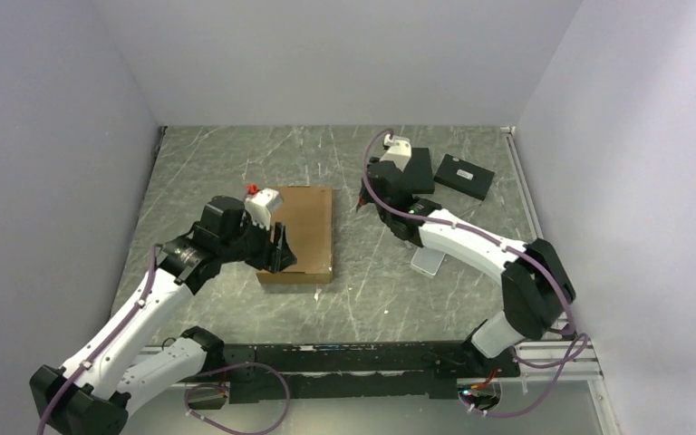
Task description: Unpack the express box
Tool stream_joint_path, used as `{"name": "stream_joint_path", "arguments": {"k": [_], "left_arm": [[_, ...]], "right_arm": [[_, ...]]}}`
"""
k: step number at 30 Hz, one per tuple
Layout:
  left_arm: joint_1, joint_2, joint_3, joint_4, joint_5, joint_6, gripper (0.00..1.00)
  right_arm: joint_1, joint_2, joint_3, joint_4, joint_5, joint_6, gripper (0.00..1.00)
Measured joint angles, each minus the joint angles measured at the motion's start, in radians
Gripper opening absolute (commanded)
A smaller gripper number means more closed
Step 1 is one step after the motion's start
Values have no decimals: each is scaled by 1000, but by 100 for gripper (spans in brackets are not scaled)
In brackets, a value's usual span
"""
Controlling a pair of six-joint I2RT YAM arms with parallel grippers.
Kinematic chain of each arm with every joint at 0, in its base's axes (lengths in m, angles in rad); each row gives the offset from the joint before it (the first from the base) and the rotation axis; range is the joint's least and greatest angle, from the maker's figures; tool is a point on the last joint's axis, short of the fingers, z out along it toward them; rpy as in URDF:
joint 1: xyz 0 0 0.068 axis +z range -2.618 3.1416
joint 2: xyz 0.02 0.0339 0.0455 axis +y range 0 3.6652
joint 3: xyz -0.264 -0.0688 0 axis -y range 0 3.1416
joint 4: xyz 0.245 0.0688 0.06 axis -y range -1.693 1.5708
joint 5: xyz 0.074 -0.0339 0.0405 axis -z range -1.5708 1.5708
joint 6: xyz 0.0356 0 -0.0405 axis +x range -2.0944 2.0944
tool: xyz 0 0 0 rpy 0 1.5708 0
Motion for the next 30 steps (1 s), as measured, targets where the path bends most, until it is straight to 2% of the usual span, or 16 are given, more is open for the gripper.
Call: {"name": "stream_joint_path", "arguments": {"k": [6,11,15,21,26,29,30], "left_arm": [[-74,-40,-130,120,6,266,61],[-146,-31,-172,184,16,454,48],[-166,3,-198,290,-6,530,52],[-166,48,-266,386,-6,561,49],[-166,47,-278,401,-74,539,64],[-164,48,-264,401,-163,420,74],[-164,50,-250,391,-197,353,74]], "right_arm": [[-4,96,106,51,-51,-35,0],[-14,137,158,56,-63,-35,0],[-19,171,177,61,-62,-36,0],[-21,230,202,80,-63,-48,0],[-21,254,220,94,-63,-56,0],[-21,267,238,107,-62,-63,0],[-21,272,245,110,-62,-64,0]]}}
